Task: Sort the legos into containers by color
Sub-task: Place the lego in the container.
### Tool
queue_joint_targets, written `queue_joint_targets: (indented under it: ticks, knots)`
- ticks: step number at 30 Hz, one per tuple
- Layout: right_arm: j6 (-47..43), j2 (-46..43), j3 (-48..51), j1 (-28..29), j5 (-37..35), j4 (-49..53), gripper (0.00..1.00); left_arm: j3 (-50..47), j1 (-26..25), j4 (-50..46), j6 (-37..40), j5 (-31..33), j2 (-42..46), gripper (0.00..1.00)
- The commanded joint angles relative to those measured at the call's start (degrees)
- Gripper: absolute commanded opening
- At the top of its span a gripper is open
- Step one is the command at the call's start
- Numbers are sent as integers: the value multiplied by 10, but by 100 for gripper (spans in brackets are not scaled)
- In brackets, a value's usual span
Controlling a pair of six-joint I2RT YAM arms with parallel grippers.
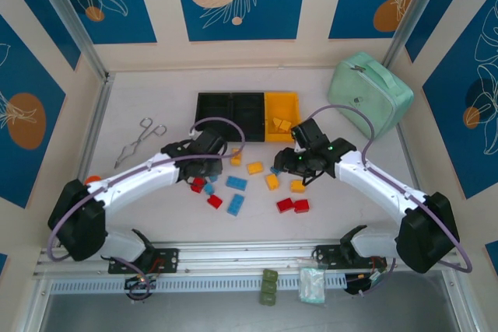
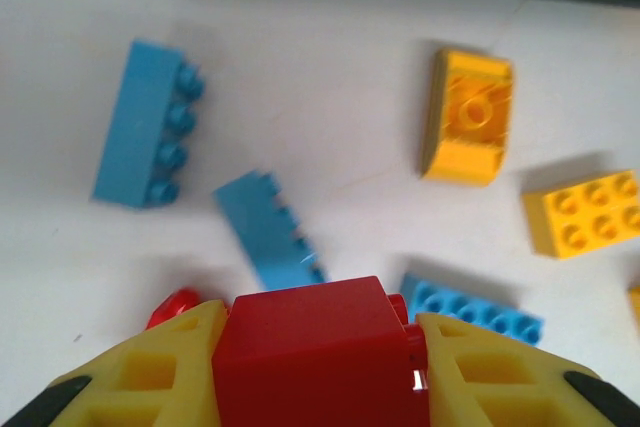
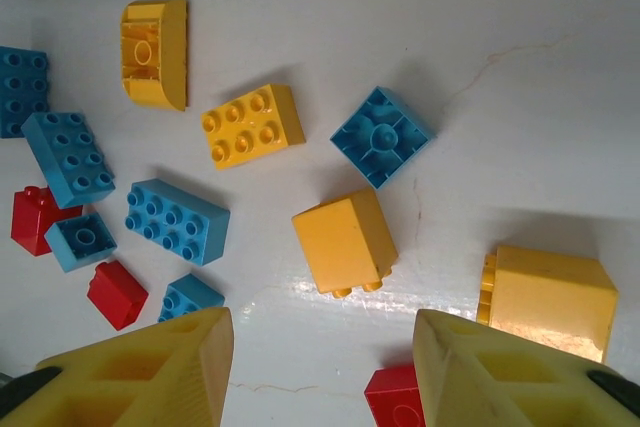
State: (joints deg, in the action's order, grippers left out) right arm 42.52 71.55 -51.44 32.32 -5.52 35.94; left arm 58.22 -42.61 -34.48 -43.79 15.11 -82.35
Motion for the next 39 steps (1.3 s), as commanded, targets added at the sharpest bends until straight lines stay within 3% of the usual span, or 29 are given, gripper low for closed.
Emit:
queue_joint_targets:
  ticks: [1,12,23,35,39]
  knots:
    - [17,-20,18,5,10,-3,52,65,10,19,51,-24,-48,25]
    - [44,-33,31,18,1,-24,52,262,22,13,121,-37,-231,22]
    - [52,-48,41,17,-19,-12,52,416,43,-18,141,-44,-355,23]
    - [57,-71,49,14,-32,1,52,474,48,-29,145,-43,-416,24]
    - [57,-74,49,12,-35,5,52,481,48,-33,147,-40,-427,32]
